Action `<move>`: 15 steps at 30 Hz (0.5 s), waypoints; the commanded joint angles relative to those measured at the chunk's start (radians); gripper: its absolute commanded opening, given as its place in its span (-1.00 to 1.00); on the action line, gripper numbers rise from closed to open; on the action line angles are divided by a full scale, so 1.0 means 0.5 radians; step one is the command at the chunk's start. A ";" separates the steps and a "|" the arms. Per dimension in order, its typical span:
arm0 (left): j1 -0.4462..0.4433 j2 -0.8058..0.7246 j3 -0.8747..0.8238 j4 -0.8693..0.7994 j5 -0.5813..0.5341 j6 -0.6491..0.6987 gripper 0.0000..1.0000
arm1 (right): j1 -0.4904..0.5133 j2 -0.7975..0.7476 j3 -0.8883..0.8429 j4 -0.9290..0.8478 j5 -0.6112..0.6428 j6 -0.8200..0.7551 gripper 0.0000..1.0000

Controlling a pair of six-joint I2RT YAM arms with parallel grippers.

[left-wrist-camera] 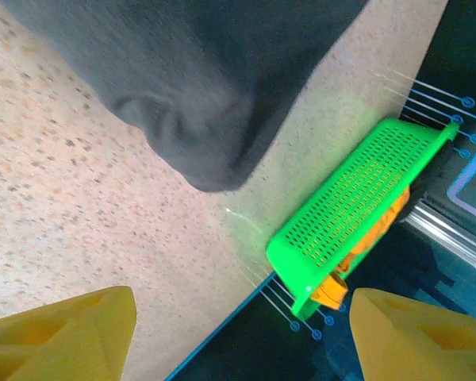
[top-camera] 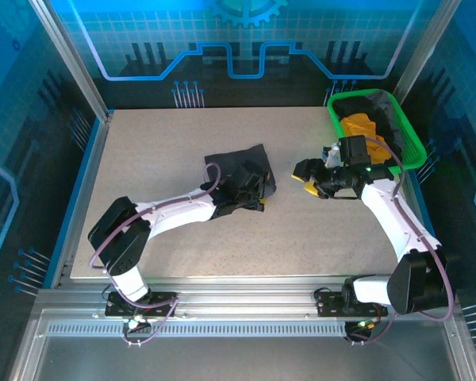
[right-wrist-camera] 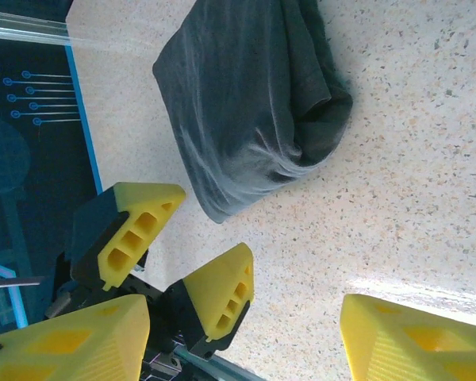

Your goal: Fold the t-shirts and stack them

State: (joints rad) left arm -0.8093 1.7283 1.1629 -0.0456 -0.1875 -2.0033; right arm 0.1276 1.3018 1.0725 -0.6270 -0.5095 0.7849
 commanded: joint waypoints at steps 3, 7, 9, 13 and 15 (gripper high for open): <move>0.000 0.353 0.171 0.065 -0.032 -0.555 0.39 | -0.033 -0.020 0.084 0.033 -0.091 0.050 0.32; 0.013 0.561 0.360 0.025 -0.038 -0.556 0.36 | -0.037 -0.080 0.133 0.048 -0.092 0.084 0.34; 0.035 0.651 0.435 0.031 -0.039 -0.527 0.32 | -0.039 -0.103 0.151 0.044 -0.096 0.094 0.34; 0.098 0.800 0.533 0.014 -0.046 -0.448 0.13 | -0.049 -0.129 0.168 0.021 -0.101 0.094 0.34; 0.129 0.843 0.523 0.059 -0.048 -0.410 -0.13 | -0.057 -0.133 0.165 0.013 -0.104 0.095 0.34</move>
State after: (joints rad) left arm -0.7727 2.1120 1.4048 -0.0174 -0.1871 -2.0033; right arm 0.1219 1.2518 1.1309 -0.6155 -0.5354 0.8230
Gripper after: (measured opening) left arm 0.459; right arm 0.669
